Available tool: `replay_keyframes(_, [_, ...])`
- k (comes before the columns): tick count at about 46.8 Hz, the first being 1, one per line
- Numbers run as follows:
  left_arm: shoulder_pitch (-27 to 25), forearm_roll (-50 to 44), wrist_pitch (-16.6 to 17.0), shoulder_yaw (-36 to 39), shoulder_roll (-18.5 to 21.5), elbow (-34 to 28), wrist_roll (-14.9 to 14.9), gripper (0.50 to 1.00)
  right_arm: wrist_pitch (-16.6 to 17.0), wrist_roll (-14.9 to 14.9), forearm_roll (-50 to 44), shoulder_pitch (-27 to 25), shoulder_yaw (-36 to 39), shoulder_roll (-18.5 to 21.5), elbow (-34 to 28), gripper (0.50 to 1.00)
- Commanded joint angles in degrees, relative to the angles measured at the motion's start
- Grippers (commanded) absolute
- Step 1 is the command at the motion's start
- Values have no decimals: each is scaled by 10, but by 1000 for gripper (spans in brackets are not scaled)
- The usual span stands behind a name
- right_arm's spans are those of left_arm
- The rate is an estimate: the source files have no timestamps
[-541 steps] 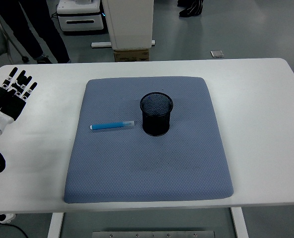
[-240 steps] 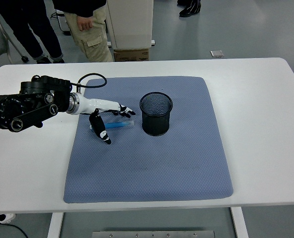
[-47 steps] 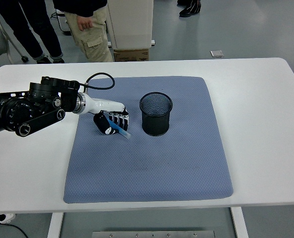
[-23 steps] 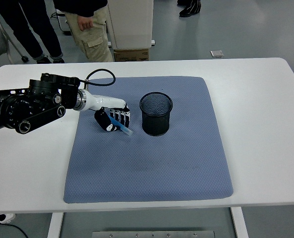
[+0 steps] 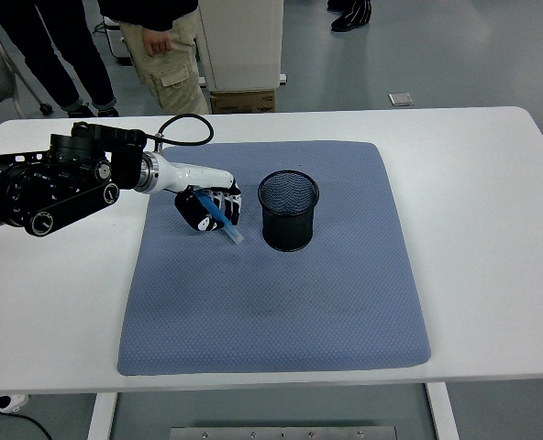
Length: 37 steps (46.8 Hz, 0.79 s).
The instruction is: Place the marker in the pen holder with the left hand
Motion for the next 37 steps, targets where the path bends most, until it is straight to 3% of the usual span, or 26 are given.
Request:
replay_keyframes(1, [-6,-2,-1,0,1,0,0,500,0,0,0,0,0,0,0,1000])
replay_keyframes(37, [-54,-48,-7,-4,13,0,-1,500,0,0,0,0,0,0,0,1000])
